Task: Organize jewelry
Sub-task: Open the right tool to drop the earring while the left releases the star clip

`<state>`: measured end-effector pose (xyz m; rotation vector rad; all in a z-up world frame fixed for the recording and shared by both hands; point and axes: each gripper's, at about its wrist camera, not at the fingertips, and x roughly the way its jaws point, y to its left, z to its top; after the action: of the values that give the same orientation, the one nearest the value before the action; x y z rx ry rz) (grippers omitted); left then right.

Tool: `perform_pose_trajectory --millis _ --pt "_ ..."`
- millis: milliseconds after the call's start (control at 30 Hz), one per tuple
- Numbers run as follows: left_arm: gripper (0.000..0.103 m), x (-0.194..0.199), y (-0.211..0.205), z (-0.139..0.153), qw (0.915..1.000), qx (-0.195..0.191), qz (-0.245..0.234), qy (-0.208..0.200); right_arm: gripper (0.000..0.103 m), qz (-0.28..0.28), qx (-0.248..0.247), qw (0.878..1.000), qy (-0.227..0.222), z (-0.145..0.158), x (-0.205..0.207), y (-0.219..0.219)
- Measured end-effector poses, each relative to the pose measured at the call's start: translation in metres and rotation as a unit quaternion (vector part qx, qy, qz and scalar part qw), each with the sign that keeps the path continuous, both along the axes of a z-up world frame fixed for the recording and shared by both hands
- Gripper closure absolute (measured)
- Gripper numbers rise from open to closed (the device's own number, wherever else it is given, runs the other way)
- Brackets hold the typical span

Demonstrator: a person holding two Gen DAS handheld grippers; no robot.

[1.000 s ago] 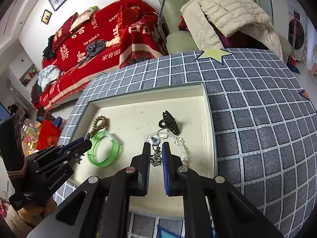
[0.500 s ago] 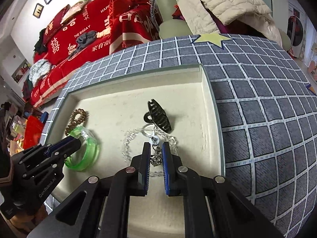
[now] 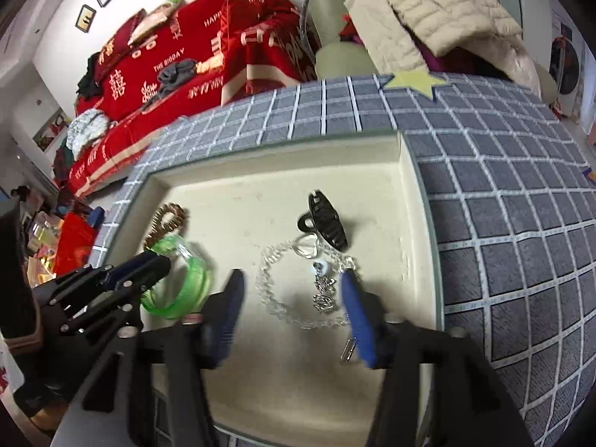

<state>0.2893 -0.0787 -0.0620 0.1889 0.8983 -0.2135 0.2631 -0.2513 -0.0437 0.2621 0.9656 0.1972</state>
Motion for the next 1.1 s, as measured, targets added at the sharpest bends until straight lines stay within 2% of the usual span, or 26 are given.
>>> perform_pose_trajectory --millis 267,933,1033,1067,1100 --pt "0.069 -0.002 0.002 0.009 0.9999 -0.005 0.007 -0.007 0.037 -0.017 0.023 0.999 -0.023 0.024 -0.017 -0.010" --pt "0.069 -0.010 0.009 0.021 0.9995 -0.019 0.021 -0.011 0.037 -0.035 0.003 0.999 -0.032 0.038 -0.036 -0.021" --pt "0.068 -0.011 0.011 0.021 0.9995 -0.022 0.023 -0.008 0.029 -0.039 -0.003 0.999 -0.031 0.039 -0.039 -0.022" --pt "0.031 -0.011 0.011 0.022 0.9994 -0.024 0.024 -0.006 0.029 -0.040 -0.005 0.999 -0.032 0.039 -0.040 -0.023" --pt "0.001 -0.011 0.012 0.023 0.9992 -0.024 0.030 -0.006 0.029 -0.040 -0.007 0.999 -0.033 0.040 -0.041 -0.023"
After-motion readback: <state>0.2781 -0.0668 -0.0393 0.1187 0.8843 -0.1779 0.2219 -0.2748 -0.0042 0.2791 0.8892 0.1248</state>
